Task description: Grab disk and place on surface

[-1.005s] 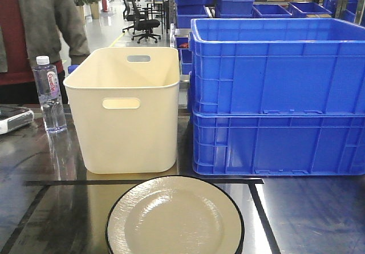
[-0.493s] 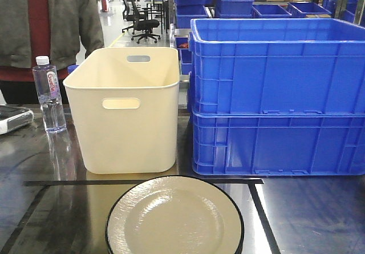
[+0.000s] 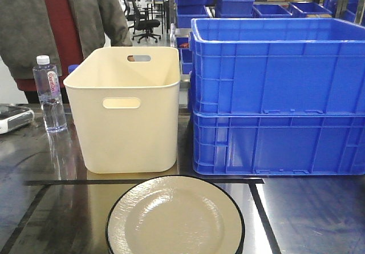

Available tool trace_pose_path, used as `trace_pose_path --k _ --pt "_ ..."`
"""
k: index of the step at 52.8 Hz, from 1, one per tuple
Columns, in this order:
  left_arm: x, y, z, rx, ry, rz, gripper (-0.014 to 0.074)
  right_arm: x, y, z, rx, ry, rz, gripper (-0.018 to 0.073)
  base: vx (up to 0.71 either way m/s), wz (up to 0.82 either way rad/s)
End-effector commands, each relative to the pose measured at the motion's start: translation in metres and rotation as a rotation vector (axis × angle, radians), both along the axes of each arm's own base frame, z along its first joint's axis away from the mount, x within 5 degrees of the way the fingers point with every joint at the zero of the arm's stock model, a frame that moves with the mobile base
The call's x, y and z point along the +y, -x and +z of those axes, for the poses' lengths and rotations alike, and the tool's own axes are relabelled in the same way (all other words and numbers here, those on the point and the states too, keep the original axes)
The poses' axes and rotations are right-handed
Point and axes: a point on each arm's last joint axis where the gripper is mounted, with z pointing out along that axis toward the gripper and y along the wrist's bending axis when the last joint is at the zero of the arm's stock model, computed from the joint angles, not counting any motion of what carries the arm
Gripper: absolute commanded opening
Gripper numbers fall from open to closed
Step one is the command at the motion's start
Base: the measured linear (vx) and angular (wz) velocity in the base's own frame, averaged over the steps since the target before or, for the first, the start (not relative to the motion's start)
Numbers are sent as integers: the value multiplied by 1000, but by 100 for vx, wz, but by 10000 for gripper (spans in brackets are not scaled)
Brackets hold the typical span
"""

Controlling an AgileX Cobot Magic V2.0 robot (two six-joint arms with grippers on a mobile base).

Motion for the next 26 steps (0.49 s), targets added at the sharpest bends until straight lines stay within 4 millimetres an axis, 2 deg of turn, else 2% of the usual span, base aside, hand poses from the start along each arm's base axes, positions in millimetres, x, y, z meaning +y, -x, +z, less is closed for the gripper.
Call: trace_pose_path --k 1,26 --pt "1 0 3 -73 16 10 1 0 0 -1 -46 17 -5 -9 0 1" --pt "1 0 3 -73 16 10 1 0 0 -1 -52 17 -5 -9 0 0"
